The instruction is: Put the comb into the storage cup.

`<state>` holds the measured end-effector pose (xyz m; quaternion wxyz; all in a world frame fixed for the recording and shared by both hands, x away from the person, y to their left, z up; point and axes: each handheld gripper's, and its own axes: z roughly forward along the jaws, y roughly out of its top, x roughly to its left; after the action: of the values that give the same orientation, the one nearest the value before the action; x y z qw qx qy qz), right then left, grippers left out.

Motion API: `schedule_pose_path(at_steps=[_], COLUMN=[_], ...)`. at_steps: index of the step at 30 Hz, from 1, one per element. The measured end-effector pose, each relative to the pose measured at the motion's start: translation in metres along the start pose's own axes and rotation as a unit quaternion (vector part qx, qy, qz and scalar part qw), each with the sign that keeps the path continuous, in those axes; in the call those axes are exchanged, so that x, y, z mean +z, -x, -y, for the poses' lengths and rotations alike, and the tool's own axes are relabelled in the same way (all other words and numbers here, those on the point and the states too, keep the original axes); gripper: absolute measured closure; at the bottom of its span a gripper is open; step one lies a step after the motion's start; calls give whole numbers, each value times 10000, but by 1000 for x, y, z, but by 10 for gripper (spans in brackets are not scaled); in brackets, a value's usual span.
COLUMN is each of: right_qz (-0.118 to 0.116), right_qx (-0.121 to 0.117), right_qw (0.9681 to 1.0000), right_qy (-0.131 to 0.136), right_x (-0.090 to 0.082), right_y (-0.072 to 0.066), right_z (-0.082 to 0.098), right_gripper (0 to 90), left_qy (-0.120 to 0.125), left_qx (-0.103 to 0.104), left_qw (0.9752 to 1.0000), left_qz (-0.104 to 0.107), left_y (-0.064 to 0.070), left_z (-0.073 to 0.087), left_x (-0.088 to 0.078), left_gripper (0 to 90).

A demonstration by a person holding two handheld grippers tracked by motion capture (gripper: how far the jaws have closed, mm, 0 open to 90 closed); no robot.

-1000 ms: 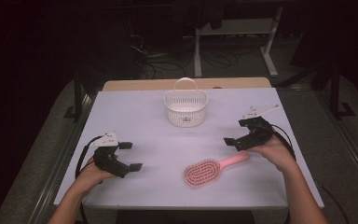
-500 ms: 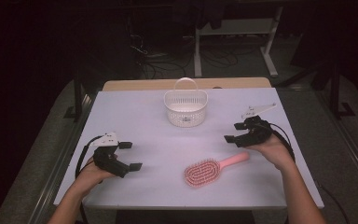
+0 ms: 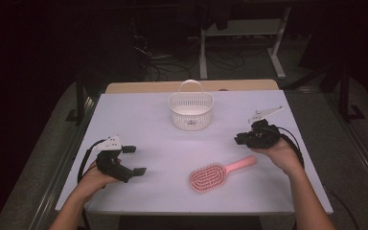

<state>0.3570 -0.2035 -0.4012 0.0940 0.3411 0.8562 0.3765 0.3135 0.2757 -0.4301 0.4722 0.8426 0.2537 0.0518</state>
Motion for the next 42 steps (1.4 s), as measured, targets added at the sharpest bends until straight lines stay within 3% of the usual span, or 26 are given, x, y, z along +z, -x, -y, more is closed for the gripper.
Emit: schedule_pose_path(at_steps=[4, 18, 42], right_qz=[-23, 62, 56], right_qx=[-17, -161, -157], right_qw=[9999, 9985, 9949], right_qy=[-134, -518, -990], right_x=[3, 14, 24], right_y=[0, -1, 7], right_z=[0, 4, 19], right_gripper=[886, 889, 889], left_qy=[4, 11, -19], left_qx=[-3, 1, 1], left_qw=[10000, 10000, 10000], left_qz=[-1, 5, 38], left_y=[0, 0, 0], left_z=[0, 0, 0], left_x=[0, 0, 1], left_gripper=[1, 1, 1])
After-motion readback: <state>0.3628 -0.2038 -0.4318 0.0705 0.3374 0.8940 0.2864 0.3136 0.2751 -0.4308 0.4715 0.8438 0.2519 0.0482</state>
